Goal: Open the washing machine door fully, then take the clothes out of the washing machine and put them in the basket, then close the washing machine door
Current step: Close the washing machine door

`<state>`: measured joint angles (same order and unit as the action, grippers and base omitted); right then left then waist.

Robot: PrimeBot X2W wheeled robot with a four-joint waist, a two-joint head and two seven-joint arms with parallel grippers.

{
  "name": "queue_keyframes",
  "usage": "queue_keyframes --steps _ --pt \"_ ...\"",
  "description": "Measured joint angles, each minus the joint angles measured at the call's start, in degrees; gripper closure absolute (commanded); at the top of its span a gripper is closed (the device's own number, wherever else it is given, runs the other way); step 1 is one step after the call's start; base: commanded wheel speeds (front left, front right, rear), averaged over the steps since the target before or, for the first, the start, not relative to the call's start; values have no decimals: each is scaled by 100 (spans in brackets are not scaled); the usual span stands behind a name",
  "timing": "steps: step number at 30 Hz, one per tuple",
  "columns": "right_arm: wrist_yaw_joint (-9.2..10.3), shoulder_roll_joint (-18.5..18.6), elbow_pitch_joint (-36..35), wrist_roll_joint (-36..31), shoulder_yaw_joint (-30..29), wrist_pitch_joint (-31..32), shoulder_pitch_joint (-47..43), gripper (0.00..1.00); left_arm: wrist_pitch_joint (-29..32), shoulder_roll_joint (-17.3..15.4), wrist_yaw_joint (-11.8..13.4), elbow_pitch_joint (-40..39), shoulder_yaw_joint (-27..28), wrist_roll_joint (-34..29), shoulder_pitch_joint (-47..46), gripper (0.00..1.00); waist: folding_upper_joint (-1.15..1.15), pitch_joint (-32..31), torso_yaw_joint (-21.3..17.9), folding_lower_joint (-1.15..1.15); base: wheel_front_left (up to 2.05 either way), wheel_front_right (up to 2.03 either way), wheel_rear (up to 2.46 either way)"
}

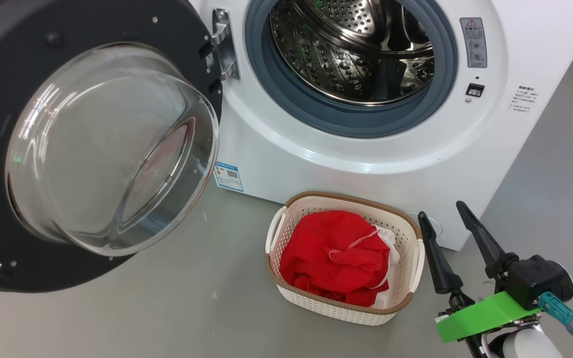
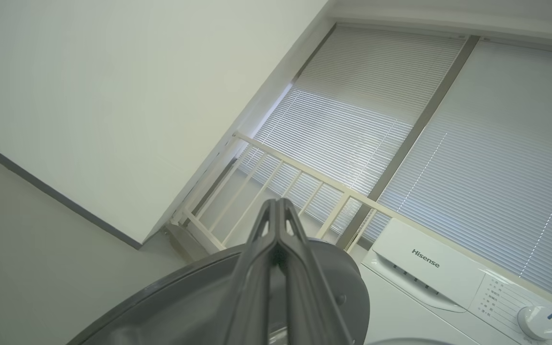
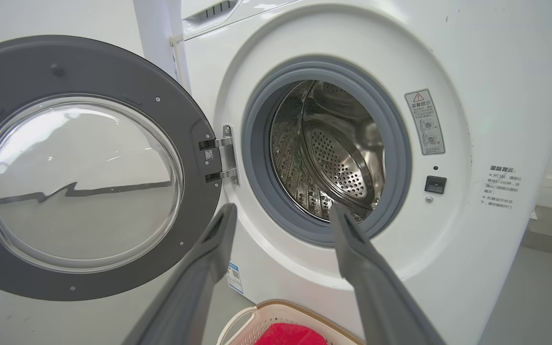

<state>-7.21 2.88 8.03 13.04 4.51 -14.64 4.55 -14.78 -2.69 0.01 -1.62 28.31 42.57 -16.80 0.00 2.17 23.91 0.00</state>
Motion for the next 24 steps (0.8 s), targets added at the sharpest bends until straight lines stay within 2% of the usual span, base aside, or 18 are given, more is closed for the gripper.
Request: queue_keyframes --steps 5,10,15,20,24 --pt "0 1 46 0 -60 1 -1 0 320 -458 33 801 377 549 -735 100 0 -38 -30 0 0 0 0" --pt "0 -1 147 0 -108 1 -8 0 1044 -961 214 1658 419 892 -1386 100 0 -58 -72 0 0 0 0" --pt "0 -2 189 0 -176 1 -13 0 1638 -1454 565 2525 482 1047 -1875 100 0 -34 -140 0 0 0 0" --pt "0 -1 215 0 -191 1 -15 0 2352 -1785 703 3299 392 1232 -2254 100 0 0 -191 0 0 0 0" --pt "0 -2 218 -1 -189 1 -15 0 2724 -1944 713 3700 256 1249 -2371 100 0 17 -214 0 0 0 0"
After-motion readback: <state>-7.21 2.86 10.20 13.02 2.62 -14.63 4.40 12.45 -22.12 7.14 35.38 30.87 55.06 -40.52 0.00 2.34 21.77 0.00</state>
